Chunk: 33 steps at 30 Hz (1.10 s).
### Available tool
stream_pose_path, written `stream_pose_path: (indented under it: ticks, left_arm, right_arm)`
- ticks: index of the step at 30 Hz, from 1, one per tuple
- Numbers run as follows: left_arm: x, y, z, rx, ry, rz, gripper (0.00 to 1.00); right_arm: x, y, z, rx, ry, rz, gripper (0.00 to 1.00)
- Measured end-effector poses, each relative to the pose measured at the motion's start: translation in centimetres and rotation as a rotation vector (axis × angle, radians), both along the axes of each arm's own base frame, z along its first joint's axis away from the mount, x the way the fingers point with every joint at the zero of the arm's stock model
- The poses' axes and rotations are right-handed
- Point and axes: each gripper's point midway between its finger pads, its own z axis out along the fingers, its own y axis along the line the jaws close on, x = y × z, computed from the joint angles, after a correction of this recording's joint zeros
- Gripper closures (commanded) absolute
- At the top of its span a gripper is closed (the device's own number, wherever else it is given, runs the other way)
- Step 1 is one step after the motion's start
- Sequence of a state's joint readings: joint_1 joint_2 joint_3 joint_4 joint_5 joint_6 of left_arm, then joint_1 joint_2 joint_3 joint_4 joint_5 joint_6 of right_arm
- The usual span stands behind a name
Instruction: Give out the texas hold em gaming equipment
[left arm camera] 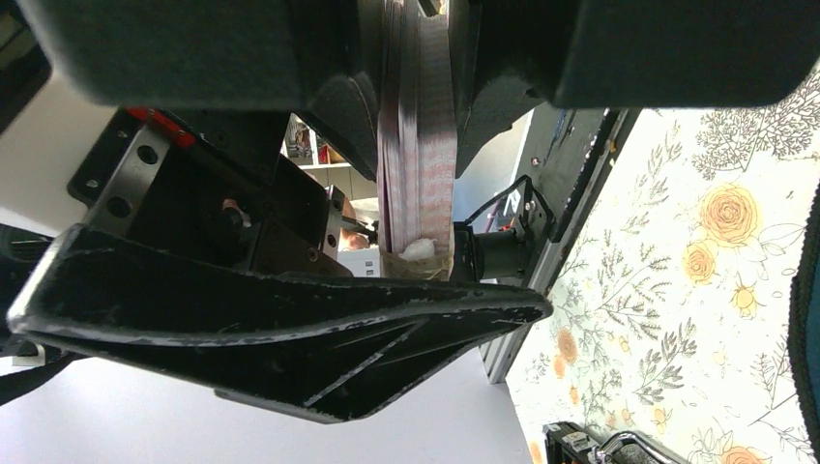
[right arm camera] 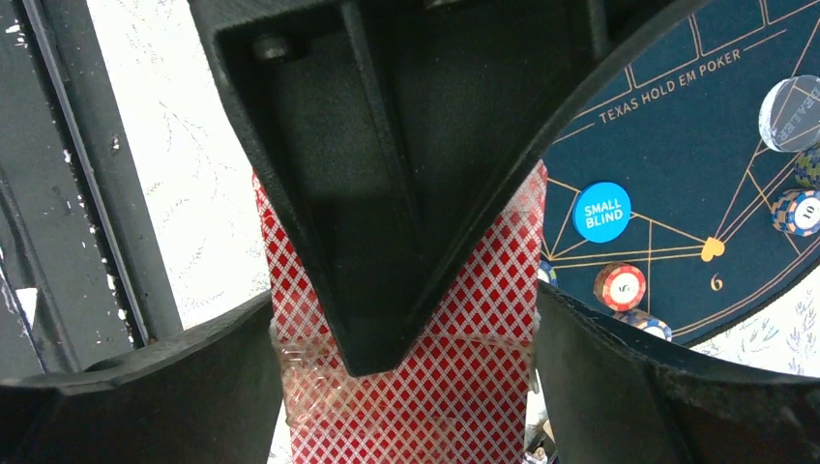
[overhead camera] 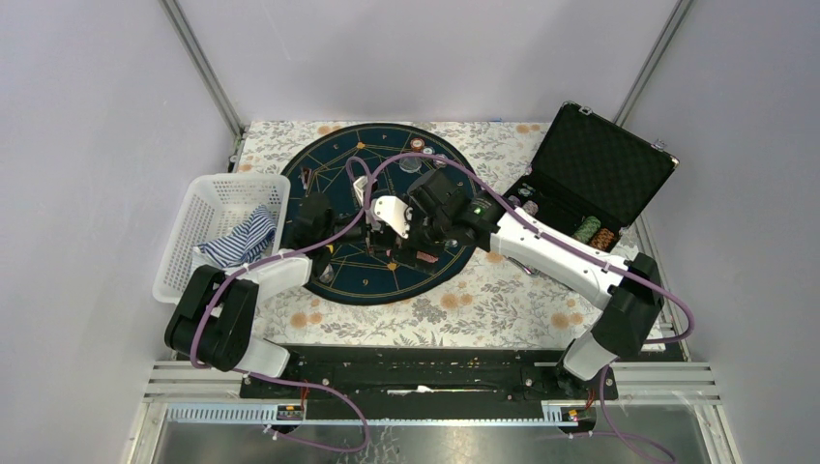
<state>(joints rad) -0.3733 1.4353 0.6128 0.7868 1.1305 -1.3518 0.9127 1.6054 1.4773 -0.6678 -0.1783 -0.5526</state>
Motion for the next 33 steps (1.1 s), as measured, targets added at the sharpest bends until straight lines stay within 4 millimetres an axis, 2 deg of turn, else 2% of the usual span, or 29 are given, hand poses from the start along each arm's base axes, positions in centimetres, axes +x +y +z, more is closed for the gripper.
stream_pose_path:
  ticks: [3, 7, 11, 15, 22, 33]
  left_arm:
    - [0.0, 0.0, 0.2, -0.007, -0.005, 0.0, 1.0]
    - [0.1, 0.0, 0.4, -0.012, -0.011, 0.004, 0.98]
    - [0.0, 0.0, 0.2, -0.002, -0.016, 0.001, 0.71]
    - [0.1, 0.1, -0.1, 0.034, -0.04, 0.001, 0.63]
    - [0.7, 1.5, -0.5, 0.074, -0.071, 0.03, 0.63]
    - [1.0, 2.2, -0.2, 0.088, -0.094, 0.037, 0.73]
  right_arm:
    - [0.0, 0.0, 0.0, -0.001, -0.001, 0.0, 0.21]
    - [0.0, 0.0, 0.0, -0.002, -0.003, 0.003, 0.44]
    - [0.0, 0.0, -0.1, -0.002, 0.0, 0.0, 0.58]
    - [0.0, 0.1, -0.5, 0.008, 0.008, -0.016, 0.63]
    - [-0.6, -0.9, -0.9, 0.036, 0.019, -0.055, 0.72]
    - [-0.9, -1.3, -0.8, 0.081, 0.05, -0.079, 0.77]
